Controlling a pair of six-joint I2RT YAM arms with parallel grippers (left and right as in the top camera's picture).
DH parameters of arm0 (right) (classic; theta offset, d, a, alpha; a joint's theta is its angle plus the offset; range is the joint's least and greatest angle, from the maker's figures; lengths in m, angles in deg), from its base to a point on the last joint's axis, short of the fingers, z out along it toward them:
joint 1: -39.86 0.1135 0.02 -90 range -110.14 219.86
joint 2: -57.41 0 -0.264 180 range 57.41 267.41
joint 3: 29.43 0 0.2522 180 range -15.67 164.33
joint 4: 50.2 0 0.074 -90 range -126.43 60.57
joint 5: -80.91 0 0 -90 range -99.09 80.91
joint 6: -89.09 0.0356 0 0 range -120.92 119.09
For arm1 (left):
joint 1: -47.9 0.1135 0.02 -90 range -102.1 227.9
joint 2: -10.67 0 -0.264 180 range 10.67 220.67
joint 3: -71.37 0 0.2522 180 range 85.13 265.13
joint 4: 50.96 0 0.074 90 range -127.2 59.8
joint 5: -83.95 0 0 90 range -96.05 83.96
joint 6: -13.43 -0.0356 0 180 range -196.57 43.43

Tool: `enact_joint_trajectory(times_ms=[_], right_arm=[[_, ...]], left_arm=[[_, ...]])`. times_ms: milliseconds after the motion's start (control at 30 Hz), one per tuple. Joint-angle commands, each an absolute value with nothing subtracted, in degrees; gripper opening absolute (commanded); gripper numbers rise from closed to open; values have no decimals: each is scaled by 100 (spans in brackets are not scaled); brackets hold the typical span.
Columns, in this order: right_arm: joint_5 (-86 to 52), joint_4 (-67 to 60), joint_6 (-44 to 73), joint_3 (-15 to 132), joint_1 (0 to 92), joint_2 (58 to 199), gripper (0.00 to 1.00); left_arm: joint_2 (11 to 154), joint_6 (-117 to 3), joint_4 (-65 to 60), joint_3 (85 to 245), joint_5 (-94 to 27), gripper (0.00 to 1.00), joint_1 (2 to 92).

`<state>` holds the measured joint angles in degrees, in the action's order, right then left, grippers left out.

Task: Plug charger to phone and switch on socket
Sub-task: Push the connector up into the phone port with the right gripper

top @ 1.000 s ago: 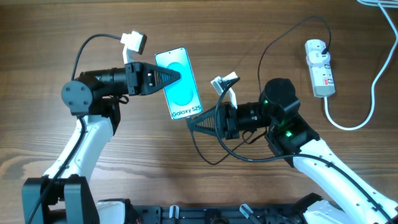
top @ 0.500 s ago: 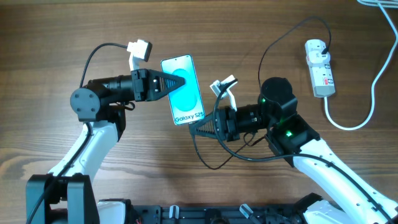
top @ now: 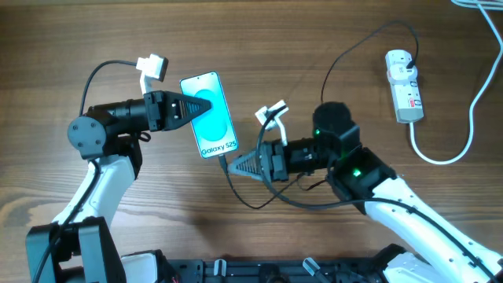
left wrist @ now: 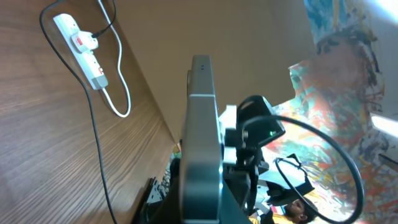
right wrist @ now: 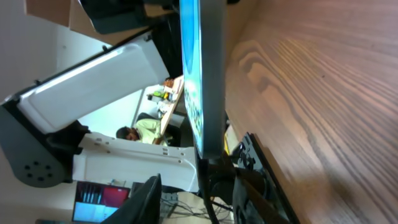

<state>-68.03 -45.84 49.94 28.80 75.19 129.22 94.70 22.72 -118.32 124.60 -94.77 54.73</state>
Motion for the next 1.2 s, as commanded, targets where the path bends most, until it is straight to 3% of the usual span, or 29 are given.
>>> enact_joint_trajectory(times_ms=[0,133,267,867,1167], right_arm=[[-6104,-4597,4836,3029,7823,12970,44],[-5662,-4602,4836,3029,8148,13007,32],[-5535,-4624,4860,3029,8148,13022,6],[-6012,-4733,4996,3169,7624,13022,5],[-5948,-4602,4906,3278,7615,13020,5]], left_arm=[[9394,2158,-11658,12433,-9189,4,5493],[9394,2158,-11583,12433,-9189,4,5493],[9394,2156,-11583,12433,-9499,4,5493],[9394,2158,-11804,12433,-9637,4,4553],[9394,2158,-11891,12097,-9637,4,4544]])
